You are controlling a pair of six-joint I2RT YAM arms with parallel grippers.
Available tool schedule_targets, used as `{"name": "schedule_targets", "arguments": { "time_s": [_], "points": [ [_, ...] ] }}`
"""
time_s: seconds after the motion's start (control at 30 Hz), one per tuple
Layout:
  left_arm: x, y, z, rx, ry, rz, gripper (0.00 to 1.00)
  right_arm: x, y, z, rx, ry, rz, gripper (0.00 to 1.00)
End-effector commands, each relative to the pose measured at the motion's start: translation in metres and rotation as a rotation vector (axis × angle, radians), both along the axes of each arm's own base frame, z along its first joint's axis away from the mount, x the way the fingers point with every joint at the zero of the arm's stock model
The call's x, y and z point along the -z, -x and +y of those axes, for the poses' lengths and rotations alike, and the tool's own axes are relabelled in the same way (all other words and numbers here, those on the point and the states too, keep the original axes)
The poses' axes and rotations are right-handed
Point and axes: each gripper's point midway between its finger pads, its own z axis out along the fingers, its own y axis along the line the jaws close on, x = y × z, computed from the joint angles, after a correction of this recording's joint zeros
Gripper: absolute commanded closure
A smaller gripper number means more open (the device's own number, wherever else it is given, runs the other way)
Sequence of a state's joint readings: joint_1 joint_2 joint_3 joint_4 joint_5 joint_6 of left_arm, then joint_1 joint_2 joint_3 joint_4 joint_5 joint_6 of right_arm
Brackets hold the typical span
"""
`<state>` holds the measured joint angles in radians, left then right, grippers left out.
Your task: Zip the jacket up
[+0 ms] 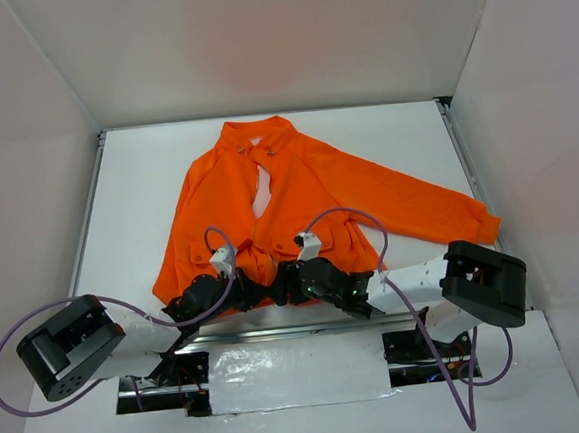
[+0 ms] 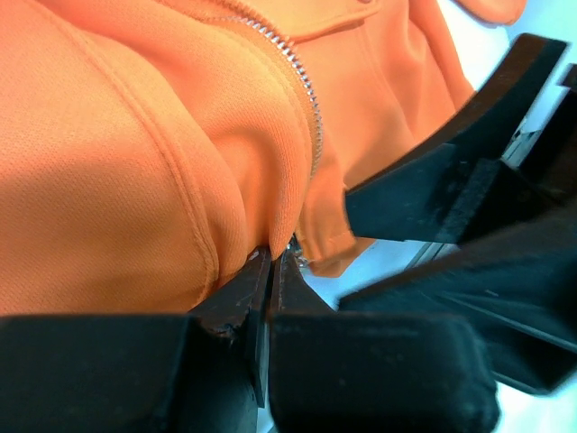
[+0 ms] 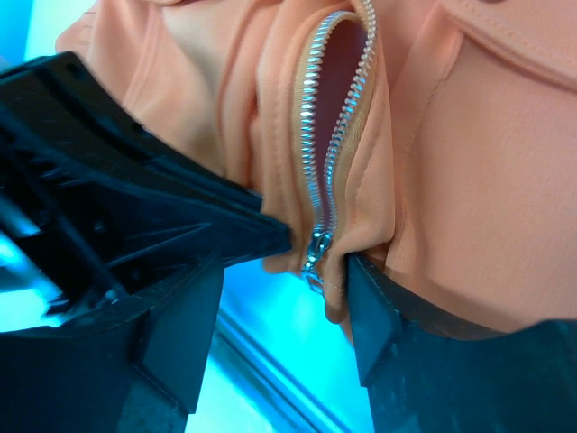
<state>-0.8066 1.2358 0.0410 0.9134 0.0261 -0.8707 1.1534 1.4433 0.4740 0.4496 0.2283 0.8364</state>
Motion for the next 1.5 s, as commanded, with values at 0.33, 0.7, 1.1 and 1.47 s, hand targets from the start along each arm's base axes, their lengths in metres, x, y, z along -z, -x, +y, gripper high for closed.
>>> {"name": "schedule_targets", "arguments": {
  "time_s": [0.33,0.7,1.1,1.47],
  "points": [
    [0.053,0.043,0.037,0.020,-0.092,0.092,1.00,-0.021,0.025,0.001,-0.048,-0.128,0.008,0.33],
    [0.049,0.044,0.035,0.029,-0.086,0.080,1.00,-0.015,0.048,0.010,-0.099,-0.136,0.053,0.42],
    [0.047,0.045,0.032,0.042,-0.085,0.072,1.00,0.013,0.040,-0.022,0.156,-0.015,0.136,0.37],
    [0.044,0.046,0.029,0.052,-0.078,0.065,1.00,0.006,0.056,-0.008,0.067,-0.050,0.124,0.37]
  ]
}}
